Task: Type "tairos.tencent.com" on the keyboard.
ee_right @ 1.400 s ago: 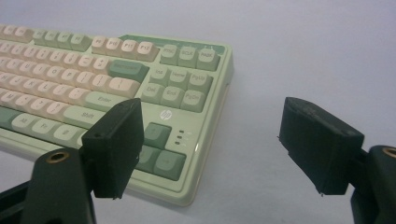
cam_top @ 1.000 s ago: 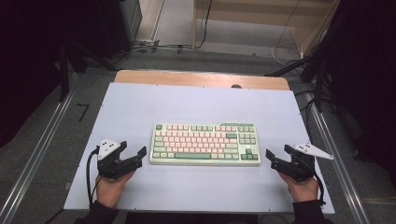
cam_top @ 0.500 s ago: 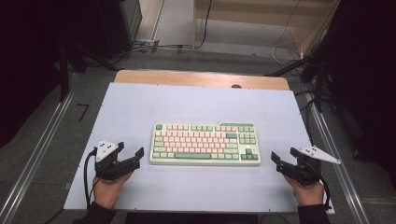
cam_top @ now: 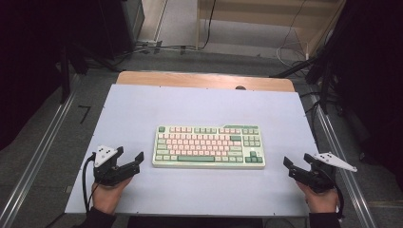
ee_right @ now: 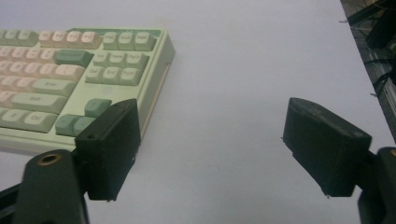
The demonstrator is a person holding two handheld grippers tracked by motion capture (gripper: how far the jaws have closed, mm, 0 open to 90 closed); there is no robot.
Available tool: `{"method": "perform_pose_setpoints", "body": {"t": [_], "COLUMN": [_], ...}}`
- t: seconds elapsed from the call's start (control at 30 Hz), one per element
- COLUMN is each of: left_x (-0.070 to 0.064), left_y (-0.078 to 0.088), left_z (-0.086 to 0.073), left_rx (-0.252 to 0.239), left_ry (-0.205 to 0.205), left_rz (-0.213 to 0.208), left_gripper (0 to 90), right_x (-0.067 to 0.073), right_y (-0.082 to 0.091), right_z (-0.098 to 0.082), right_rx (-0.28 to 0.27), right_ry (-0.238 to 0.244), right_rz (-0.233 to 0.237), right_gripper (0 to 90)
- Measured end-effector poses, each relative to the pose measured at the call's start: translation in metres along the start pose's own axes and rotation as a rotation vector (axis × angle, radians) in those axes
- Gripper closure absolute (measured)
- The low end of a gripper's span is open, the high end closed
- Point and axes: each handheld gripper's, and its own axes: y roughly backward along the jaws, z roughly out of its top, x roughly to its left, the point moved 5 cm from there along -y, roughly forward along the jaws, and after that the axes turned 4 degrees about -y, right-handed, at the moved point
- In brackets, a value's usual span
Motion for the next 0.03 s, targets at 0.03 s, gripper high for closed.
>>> {"method": "perform_pose_setpoints", "body": {"t": [0.03], "left_x": [0.0010], "left_y": [-0.0006], "left_z": [0.0001], "left_rx": [-0.004], "left_ry": [0.005], "left_rz": [0.011], "left_gripper": [21.3], "right_x": [-0.0019], "right_y": [0.0001], "right_z": [-0.0008], "right_rx": [0.009], "right_ry": [-0.008], "right_rz": [-0.003], "right_gripper": [11.9]}}
